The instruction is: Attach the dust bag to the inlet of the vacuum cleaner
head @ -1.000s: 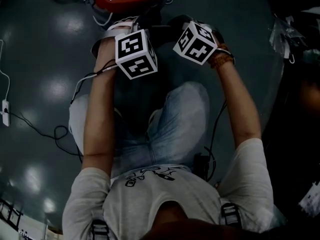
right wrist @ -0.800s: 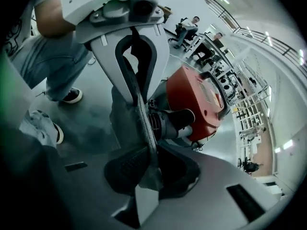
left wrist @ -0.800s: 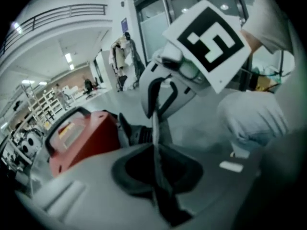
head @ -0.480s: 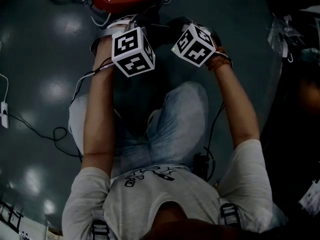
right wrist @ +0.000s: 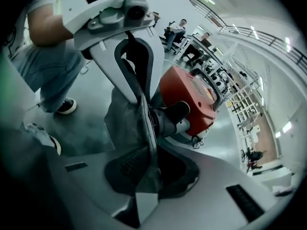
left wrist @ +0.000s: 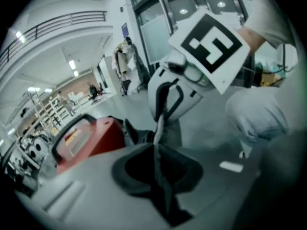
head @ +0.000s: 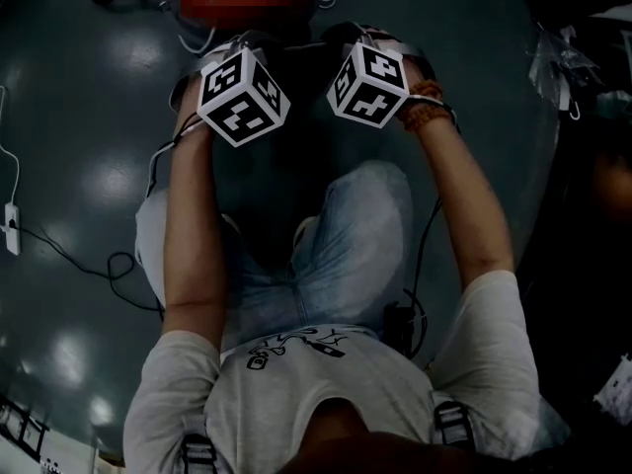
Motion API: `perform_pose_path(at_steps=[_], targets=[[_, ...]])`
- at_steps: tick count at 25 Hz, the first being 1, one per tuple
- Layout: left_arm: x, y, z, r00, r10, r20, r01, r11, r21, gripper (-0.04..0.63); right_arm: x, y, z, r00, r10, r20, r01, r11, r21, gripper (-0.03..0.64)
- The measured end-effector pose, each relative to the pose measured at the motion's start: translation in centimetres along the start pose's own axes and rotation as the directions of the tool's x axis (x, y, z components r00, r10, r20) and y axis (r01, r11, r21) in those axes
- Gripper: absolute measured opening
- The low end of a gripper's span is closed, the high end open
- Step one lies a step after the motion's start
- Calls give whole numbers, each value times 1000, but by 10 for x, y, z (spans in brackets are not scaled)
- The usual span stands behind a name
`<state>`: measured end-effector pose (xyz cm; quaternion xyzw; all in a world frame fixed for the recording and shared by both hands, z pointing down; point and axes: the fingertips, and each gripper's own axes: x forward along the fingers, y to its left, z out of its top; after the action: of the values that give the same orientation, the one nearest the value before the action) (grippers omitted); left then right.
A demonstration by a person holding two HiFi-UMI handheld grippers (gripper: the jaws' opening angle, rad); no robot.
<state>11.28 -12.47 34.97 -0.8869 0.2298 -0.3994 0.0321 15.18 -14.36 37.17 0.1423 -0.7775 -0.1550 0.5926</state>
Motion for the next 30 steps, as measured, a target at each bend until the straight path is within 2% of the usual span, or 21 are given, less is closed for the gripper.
perform_pose_path(at_steps=[3, 5, 7, 9, 11, 12, 15, 17, 19, 21, 23, 25, 26, 28, 30], targets=[[4, 4, 11, 997, 70, -11, -69, 994, 86, 39, 0, 6, -8, 997, 54, 59, -62, 986, 154, 48], [4, 5, 13, 997, 78, -2, -77, 993, 87, 41, -1, 6, -9, 995, 63, 72, -75, 980, 182, 48], [2, 4, 9, 999, 40, 18, -41, 999, 22, 38, -1, 2, -6, 999, 34, 32, -37, 994, 104, 48], [0, 3, 0, 999, -10, 37, 12, 999, -54, 34, 1, -2, 1, 1000, -13, -21, 13, 1000, -24, 49], [-2, 3, -6, 998, -33, 50, 37, 995, -90, 31, 2, -5, 6, 998, -47, -42, 42, 994, -104, 52], [-2, 4, -7, 998, -28, 52, 32, 996, -88, 31, 3, -6, 6, 998, -51, -39, 46, 993, -105, 52], [3, 8, 0, 999, 38, 35, -38, 999, -5, 37, 4, -2, -1, 1000, -9, 6, 9, 999, 32, 52], [6, 12, 9, 996, 91, 23, -92, 994, 64, 46, 4, 1, -7, 998, 31, 48, -38, 988, 150, 52], [6, 13, 15, 992, 120, 30, -122, 989, 87, 49, 2, 2, -9, 996, 52, 70, -65, 977, 202, 51], [5, 14, 14, 992, 113, 54, -115, 992, 45, 49, 2, 0, -8, 998, 40, 38, -45, 988, 145, 52], [3, 15, 7, 994, 72, 77, -69, 997, -39, 43, 3, -6, -2, 1000, -3, -27, 3, 1000, 9, 55], [0, 12, 0, 996, 16, 90, -6, 994, -108, 37, 4, -11, 3, 996, -51, -67, 43, 993, -112, 57], [-1, 11, -2, 996, -3, 91, 13, 993, -120, 34, 4, -12, 4, 995, -66, -69, 56, 989, -140, 58], [-1, 11, -1, 997, 6, 79, 2, 996, -92, 32, 4, -13, 4, 997, -67, -48, 61, 993, -106, 57], [1, 15, 6, 996, 64, 63, -63, 998, -17, 38, 3, -11, -1, 999, -37, -11, 37, 999, 17, 57]])
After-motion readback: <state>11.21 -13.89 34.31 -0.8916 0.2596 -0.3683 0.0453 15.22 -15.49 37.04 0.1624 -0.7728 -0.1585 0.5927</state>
